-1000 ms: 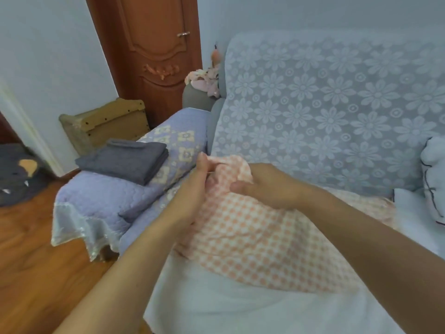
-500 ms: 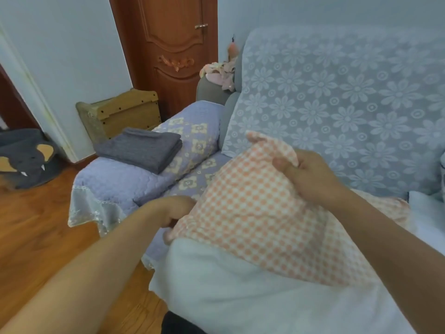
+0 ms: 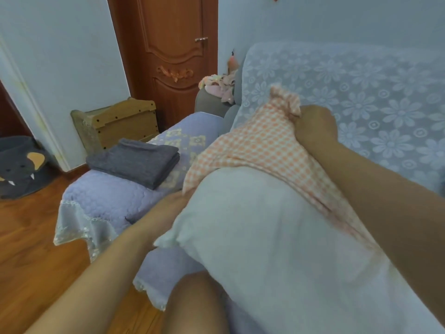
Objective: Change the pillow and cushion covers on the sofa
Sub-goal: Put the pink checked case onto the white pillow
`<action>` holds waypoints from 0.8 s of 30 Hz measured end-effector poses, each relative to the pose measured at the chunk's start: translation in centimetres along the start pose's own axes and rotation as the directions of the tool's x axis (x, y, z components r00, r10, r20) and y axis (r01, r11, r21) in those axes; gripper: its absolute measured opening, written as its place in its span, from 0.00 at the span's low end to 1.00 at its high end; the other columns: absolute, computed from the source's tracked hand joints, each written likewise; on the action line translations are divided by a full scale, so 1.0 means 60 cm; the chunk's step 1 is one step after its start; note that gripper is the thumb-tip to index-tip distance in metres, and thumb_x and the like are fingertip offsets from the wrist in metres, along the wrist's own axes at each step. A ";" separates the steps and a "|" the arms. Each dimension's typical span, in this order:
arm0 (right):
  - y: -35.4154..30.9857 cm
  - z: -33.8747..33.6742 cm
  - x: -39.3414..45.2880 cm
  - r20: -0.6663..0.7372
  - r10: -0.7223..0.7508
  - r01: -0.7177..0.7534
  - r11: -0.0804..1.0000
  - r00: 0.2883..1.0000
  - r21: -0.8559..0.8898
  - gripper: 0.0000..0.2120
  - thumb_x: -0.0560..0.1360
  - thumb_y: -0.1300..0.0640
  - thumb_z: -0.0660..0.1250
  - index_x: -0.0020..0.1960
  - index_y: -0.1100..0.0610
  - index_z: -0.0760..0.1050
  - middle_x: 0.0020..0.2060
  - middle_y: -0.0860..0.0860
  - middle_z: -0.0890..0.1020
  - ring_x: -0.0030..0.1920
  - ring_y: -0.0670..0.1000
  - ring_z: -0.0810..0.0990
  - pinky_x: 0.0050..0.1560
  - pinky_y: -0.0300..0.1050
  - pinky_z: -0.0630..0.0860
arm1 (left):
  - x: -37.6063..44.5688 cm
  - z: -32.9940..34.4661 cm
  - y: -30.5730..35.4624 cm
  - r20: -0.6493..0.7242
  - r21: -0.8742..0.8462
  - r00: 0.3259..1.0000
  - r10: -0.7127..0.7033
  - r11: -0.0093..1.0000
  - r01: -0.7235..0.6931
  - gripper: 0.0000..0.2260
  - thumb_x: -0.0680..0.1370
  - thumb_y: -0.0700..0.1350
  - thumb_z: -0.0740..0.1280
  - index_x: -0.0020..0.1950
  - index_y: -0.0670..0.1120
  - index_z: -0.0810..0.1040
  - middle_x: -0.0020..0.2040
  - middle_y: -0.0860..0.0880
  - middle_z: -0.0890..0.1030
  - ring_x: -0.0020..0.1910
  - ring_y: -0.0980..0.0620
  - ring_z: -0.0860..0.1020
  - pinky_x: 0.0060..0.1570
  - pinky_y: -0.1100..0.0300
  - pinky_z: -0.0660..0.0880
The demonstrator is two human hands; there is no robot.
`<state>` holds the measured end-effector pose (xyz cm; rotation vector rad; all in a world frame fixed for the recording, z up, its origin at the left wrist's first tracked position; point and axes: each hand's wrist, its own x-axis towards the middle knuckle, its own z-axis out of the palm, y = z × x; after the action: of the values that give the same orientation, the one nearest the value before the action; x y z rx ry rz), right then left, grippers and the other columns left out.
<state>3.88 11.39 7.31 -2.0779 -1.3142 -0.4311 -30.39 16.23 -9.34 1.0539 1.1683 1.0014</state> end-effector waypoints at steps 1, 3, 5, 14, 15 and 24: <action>0.002 0.034 -0.003 0.101 0.023 -0.022 1.000 0.995 -0.016 0.14 0.82 0.52 0.61 0.55 0.62 0.80 0.55 0.63 0.82 0.56 0.63 0.79 0.49 0.49 0.71 | -0.026 -0.001 -0.005 0.042 0.308 0.999 0.025 0.951 -0.037 0.15 0.87 0.44 0.55 0.71 0.54 0.73 0.66 0.52 0.71 0.65 0.55 0.72 0.65 0.62 0.67; 0.002 0.095 -0.023 0.363 0.037 -0.040 0.999 0.931 0.002 0.16 0.83 0.49 0.60 0.65 0.57 0.76 0.62 0.60 0.79 0.61 0.60 0.77 0.53 0.47 0.70 | -0.051 0.020 -0.013 0.262 0.459 0.962 0.074 0.867 -0.192 0.20 0.83 0.58 0.61 0.76 0.61 0.66 0.71 0.64 0.67 0.72 0.60 0.65 0.70 0.59 0.63; -0.002 0.144 -0.070 0.657 -0.047 -0.002 0.997 0.752 0.074 0.27 0.82 0.40 0.59 0.76 0.51 0.65 0.74 0.57 0.69 0.72 0.58 0.69 0.67 0.48 0.66 | -0.072 0.029 -0.058 0.401 0.556 0.916 -0.025 0.801 -0.222 0.29 0.80 0.64 0.63 0.80 0.63 0.60 0.80 0.58 0.57 0.79 0.55 0.56 0.78 0.52 0.54; 0.046 0.208 -0.242 0.587 -0.278 0.390 0.918 0.760 -0.071 0.29 0.79 0.40 0.62 0.76 0.50 0.64 0.69 0.54 0.69 0.67 0.57 0.67 0.66 0.55 0.70 | -0.066 0.132 -0.160 0.391 0.796 0.920 0.002 0.501 -0.340 0.31 0.78 0.66 0.63 0.78 0.70 0.54 0.81 0.56 0.45 0.79 0.47 0.46 0.76 0.43 0.49; 0.056 0.206 -0.234 0.538 -0.301 0.418 0.902 0.788 -0.109 0.25 0.80 0.44 0.63 0.74 0.52 0.67 0.64 0.54 0.72 0.62 0.57 0.71 0.60 0.54 0.74 | -0.076 0.149 -0.163 0.391 0.801 0.920 0.017 0.486 -0.350 0.31 0.79 0.66 0.62 0.79 0.69 0.53 0.81 0.55 0.46 0.78 0.47 0.47 0.76 0.44 0.50; 0.109 0.163 -0.245 0.416 -0.468 0.618 0.681 0.780 -0.393 0.19 0.55 0.73 0.72 0.44 0.61 0.76 0.41 0.59 0.74 0.41 0.61 0.75 0.23 0.44 0.63 | -0.049 0.158 -0.186 0.268 0.957 0.964 0.000 0.119 -0.266 0.31 0.80 0.70 0.44 0.82 0.62 0.45 0.82 0.49 0.50 0.77 0.39 0.52 0.72 0.36 0.56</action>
<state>2.55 5.85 -10.65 -2.1700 -2.2289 -0.8475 -20.74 9.93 -18.85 2.3399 1.5913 -0.0108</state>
